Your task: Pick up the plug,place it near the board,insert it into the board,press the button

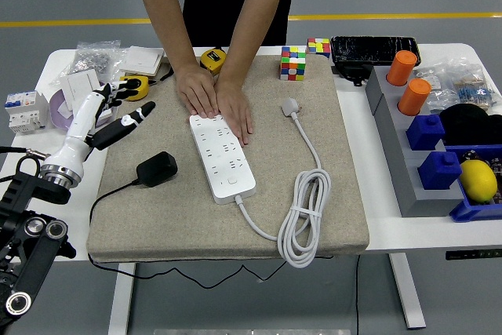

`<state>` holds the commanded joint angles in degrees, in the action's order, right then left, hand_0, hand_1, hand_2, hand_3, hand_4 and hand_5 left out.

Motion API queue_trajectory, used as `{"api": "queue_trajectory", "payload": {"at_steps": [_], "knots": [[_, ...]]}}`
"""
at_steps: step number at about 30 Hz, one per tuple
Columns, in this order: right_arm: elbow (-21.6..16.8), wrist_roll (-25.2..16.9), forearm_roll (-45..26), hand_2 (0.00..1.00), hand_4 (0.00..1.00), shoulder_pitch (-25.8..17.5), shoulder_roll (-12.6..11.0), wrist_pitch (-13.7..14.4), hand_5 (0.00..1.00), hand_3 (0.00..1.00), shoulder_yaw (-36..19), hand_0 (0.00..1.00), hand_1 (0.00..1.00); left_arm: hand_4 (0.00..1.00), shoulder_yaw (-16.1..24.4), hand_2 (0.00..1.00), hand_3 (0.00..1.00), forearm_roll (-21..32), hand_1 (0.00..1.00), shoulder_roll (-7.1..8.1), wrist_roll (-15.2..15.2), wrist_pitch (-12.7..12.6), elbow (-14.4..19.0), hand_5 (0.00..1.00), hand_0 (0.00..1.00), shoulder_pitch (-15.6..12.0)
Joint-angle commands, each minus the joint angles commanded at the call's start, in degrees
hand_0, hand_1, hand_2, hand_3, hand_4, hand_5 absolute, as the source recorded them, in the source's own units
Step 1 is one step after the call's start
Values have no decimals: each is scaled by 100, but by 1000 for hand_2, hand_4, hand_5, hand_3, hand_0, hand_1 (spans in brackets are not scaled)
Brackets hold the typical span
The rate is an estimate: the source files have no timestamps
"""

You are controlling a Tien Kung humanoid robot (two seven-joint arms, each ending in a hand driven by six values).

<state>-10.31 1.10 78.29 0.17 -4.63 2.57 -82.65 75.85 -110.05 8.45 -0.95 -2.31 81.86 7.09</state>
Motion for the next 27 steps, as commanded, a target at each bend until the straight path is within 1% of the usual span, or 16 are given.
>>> {"api": "queue_trajectory", "payload": {"at_steps": [1, 2, 4, 6, 7, 9, 10, 12, 17, 19, 20, 22, 25, 26, 27], "knots": [[0, 11, 20, 721, 998, 1, 12, -2, 939, 765, -17, 819, 714, 998, -128, 914, 907, -149, 962, 10, -17, 14, -47, 534, 933, 41], [0, 15, 27, 721, 998, 2, 16, -2, 939, 765, -23, 819, 714, 998, -181, 914, 907, -223, 962, 12, -22, 19, -64, 534, 933, 55], [0, 40, 80, 721, 998, 3, 32, -8, 939, 765, -62, 819, 714, 998, -411, 914, 907, -708, 962, -5, -48, 43, -145, 534, 933, 110], [0, 88, 187, 721, 998, -2, 57, -9, 939, 765, -179, 819, 714, 998, -600, 914, 907, -1157, 962, -87, -82, 61, -268, 534, 933, 170], [0, 108, 234, 721, 998, -9, 68, -6, 939, 765, -238, 819, 714, 998, -679, 914, 907, -1287, 962, -131, -77, 58, -359, 534, 933, 201], [0, 128, 266, 721, 998, -8, 74, -5, 942, 764, -276, 819, 714, 998, -738, 898, 901, -1373, 974, -176, -72, 53, -462, 521, 944, 230], [0, 130, 255, 721, 998, 7, 72, -4, 942, 764, -269, 819, 714, 998, -740, 898, 901, -1433, 974, -223, -64, 38, -583, 521, 944, 243], [0, 104, 193, 721, 998, 17, 82, 4, 942, 764, -240, 819, 714, 998, -711, 898, 901, -1533, 974, -258, -50, 11, -716, 521, 944, 243], [0, 121, 221, 721, 998, -1, 123, -20, 945, 763, -232, 819, 714, 998, -593, 911, 905, -1634, 983, -289, -18, -33, -983, 525, 935, 261], [0, 133, 269, 721, 998, -14, 136, -27, 945, 763, -284, 819, 714, 998, -508, 911, 905, -1718, 983, -323, 19, -123, -1079, 525, 935, 244], [0, 137, 281, 721, 998, -21, 139, -32, 948, 762, -295, 819, 714, 998, -438, 867, 888, -1809, 959, -357, 49, -208, -1145, 511, 875, 228], [0, 142, 299, 721, 998, -24, 139, -36, 948, 762, -316, 819, 714, 998, -349, 867, 888, -1966, 959, -393, 61, -277, -1210, 511, 875, 203], [0, 135, 287, 721, 998, -14, 131, -34, 948, 762, -316, 819, 714, 998, -296, 867, 888, -1995, 959, -407, 48, -348, -1228, 511, 875, 161], [0, 136, 291, 721, 998, -11, 130, -34, 951, 761, -325, 818, 714, 998, -290, 727, 799, -1995, 816, -409, 38, -365, -1220, 376, 809, 152], [0, 137, 292, 721, 998, -9, 130, -34, 951, 761, -331, 818, 714, 998, -286, 727, 799, -1995, 816, -410, 31, -375, -1216, 376, 809, 146]]}}
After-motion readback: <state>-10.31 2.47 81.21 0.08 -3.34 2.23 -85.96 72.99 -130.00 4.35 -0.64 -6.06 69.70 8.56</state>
